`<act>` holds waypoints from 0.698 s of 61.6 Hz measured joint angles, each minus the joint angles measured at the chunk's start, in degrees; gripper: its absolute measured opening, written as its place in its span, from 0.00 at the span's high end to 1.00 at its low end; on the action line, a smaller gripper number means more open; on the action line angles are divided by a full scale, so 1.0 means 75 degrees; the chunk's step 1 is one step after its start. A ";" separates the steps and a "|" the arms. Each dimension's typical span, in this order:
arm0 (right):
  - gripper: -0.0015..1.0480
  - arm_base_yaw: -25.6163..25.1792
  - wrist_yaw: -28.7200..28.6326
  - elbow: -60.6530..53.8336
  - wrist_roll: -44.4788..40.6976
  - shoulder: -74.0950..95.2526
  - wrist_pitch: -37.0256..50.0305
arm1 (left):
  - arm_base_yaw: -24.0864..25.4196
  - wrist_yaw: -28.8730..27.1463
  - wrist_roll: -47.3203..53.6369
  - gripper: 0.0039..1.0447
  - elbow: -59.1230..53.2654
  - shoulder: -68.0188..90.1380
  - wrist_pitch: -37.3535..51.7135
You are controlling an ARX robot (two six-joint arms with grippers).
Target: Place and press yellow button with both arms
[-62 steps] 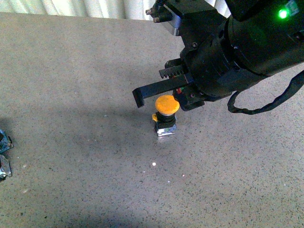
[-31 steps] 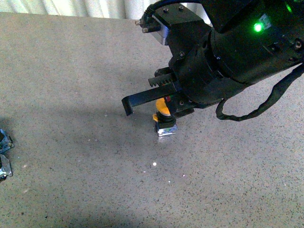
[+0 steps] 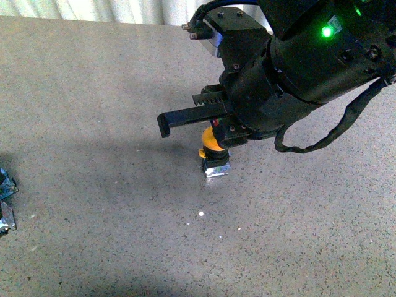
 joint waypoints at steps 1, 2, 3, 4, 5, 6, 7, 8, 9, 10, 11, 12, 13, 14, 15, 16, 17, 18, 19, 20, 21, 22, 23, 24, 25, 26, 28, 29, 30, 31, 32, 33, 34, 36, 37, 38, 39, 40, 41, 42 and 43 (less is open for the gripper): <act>0.99 -0.0009 -0.0017 0.0000 0.0015 -0.0009 0.0000 | 0.0000 0.0000 0.0000 0.99 0.0000 0.0000 0.0003; 0.99 -0.0029 -0.0044 0.0003 0.0035 -0.0026 0.0003 | 0.0000 0.0000 0.0000 0.99 0.0000 0.0000 0.0003; 0.99 -0.0038 -0.0055 0.0006 0.0047 -0.0035 0.0009 | 0.0000 0.0000 0.0000 0.99 0.0000 0.0000 0.0000; 0.99 -0.0058 -0.0073 0.0006 0.0079 -0.0067 0.0020 | 0.0000 -0.0003 0.0000 0.99 0.0000 0.0000 0.0000; 0.99 -0.0070 -0.0090 0.0006 0.0093 -0.0085 0.0023 | 0.0000 0.0000 0.0000 0.99 0.0000 0.0000 0.0000; 0.99 -0.0085 -0.0105 0.0006 0.0111 -0.0102 0.0029 | 0.0000 0.0000 0.0000 0.99 0.0000 0.0000 0.0003; 0.99 -0.0102 -0.0131 0.0009 0.0146 -0.0149 0.0032 | 0.0000 0.0000 0.0000 0.99 0.0000 0.0000 0.0003; 0.99 -0.0117 -0.0140 0.0009 0.0154 -0.0169 0.0032 | 0.0000 0.0000 0.0000 0.99 0.0000 0.0000 0.0000; 0.99 -0.0143 -0.0166 0.0009 0.0181 -0.0207 0.0032 | 0.0000 0.0000 0.0000 0.99 0.0000 0.0000 0.0003; 0.99 -0.0154 -0.0181 0.0009 0.0192 -0.0230 0.0032 | 0.0000 0.0000 0.0000 0.99 0.0000 0.0000 0.0003; 0.99 -0.0198 -0.0192 0.0009 0.0221 -0.0289 0.0032 | 0.0000 0.0000 0.0000 0.99 0.0000 0.0000 0.0003; 0.99 -0.0219 -0.0204 0.0009 0.0236 -0.0315 0.0038 | 0.0000 0.0000 0.0000 0.99 0.0000 0.0000 0.0003; 0.99 -0.0259 -0.0213 0.0006 0.0268 -0.0391 0.0064 | 0.0000 0.0000 0.0000 0.99 0.0000 0.0000 0.0000; 0.99 -0.0332 -0.0245 0.0006 0.0326 -0.0519 0.0099 | 0.0000 0.0000 0.0000 0.99 0.0000 0.0000 0.0003; 0.99 -0.0385 -0.0265 0.0006 0.0361 -0.0627 0.0128 | 0.0000 0.0000 0.0000 0.99 0.0000 0.0000 0.0003; 0.99 -0.0440 -0.0289 0.0003 0.0391 -0.0752 0.0157 | 0.0000 0.0000 0.0000 0.99 0.0000 0.0000 0.0000; 0.99 -0.0466 -0.0297 0.0000 0.0405 -0.0822 0.0175 | 0.0000 0.0000 0.0000 0.99 0.0000 0.0000 0.0003; 0.99 -0.0527 -0.0312 -0.0015 0.0414 -0.0973 0.0204 | 0.0000 0.0000 0.0000 0.99 0.0000 0.0000 0.0003; 0.99 -0.0557 -0.0318 -0.0020 0.0423 -0.1052 0.0224 | 0.0000 0.0000 0.0000 0.99 0.0000 0.0000 0.0003; 0.99 -0.0621 -0.0326 -0.0052 0.0434 -0.1224 0.0259 | 0.0000 0.0000 0.0000 0.99 0.0000 0.0000 0.0003; 0.99 -0.0650 -0.0326 -0.0067 0.0440 -0.1314 0.0280 | 0.0000 0.0000 0.0000 0.99 0.0000 0.0000 0.0003; 0.99 -0.0711 -0.0326 -0.0108 0.0440 -0.1498 0.0315 | 0.0000 0.0000 0.0000 0.99 0.0000 0.0000 0.0003; 0.99 -0.0743 -0.0326 -0.0134 0.0440 -0.1597 0.0338 | 0.0000 0.0000 0.0000 0.99 0.0000 0.0000 0.0003; 0.99 -0.0804 -0.0326 -0.0189 0.0440 -0.1795 0.0382 | 0.0000 0.0000 0.0000 0.99 0.0000 0.0000 0.0003; 0.99 -0.0833 -0.0326 -0.0219 0.0440 -0.1900 0.0402 | 0.0000 0.0000 0.0000 0.99 0.0000 0.0000 0.0003; 0.99 -0.0895 -0.0329 -0.0286 0.0440 -0.2101 0.0431 | 0.0000 0.0000 0.0000 0.99 0.0000 0.0000 0.0000; 0.98 -0.0968 -0.0356 -0.0382 0.0423 -0.2358 0.0484 | 0.0000 0.0000 0.0000 0.99 0.0000 0.0000 0.0000; 0.94 -0.1040 -0.0408 -0.0493 0.0411 -0.2617 0.0536 | 0.0000 0.0000 0.0000 0.99 0.0000 0.0000 0.0000; 0.92 -0.1070 -0.0431 -0.0542 0.0408 -0.2719 0.0557 | 0.0000 0.0000 0.0000 0.99 0.0000 0.0000 0.0000; 0.89 -0.1131 -0.0463 -0.0635 0.0396 -0.2926 0.0595 | 0.0000 0.0000 0.0000 0.99 0.0000 0.0000 0.0000; 0.86 -0.1174 -0.0469 -0.0714 0.0379 -0.3083 0.0618 | 0.0000 0.0000 0.0000 0.99 0.0000 0.0000 0.0003; 0.85 -0.1201 -0.0475 -0.0764 0.0373 -0.3182 0.0629 | 0.0000 0.0000 0.0000 0.99 0.0000 0.0000 0.0000; 0.81 -0.1253 -0.0484 -0.0863 0.0367 -0.3378 0.0653 | 0.0000 0.0000 0.0000 0.99 0.0000 0.0000 0.0003; 0.75 -0.1306 -0.0490 -0.0988 0.0347 -0.3643 0.0667 | 0.0000 0.0000 0.0000 0.99 0.0000 0.0000 0.0000; 0.73 -0.1320 -0.0452 -0.1040 0.0326 -0.3724 0.0699 | 0.0000 -0.0003 0.0000 0.99 0.0000 0.0000 0.0003; 0.73 -0.1314 -0.0309 -0.1105 0.0277 -0.3771 0.0842 | 0.0000 0.0000 0.0000 0.99 0.0000 0.0000 0.0003; 0.75 -0.1300 0.0093 -0.1329 0.0102 -0.3885 0.1422 | 0.0000 0.0000 0.0000 0.99 0.0000 0.0000 0.0000; 0.77 -0.1294 0.0210 -0.1469 0.0058 -0.3937 0.1798 | 0.0000 0.0000 0.0000 0.99 0.0000 0.0000 0.0003; 0.80 -0.1288 0.0758 -0.1760 -0.0181 -0.4030 0.2535 | 0.0000 0.0000 0.0000 0.99 0.0000 0.0000 0.0003; 0.84 -0.1291 0.1128 -0.2069 -0.0367 -0.4115 0.3261 | 0.0000 0.0009 0.0000 0.99 0.0000 0.0000 0.0000; 0.86 -0.1294 0.1282 -0.2226 -0.0414 -0.4156 0.3596 | 0.0000 0.0003 0.0000 0.99 0.0000 0.0000 0.0003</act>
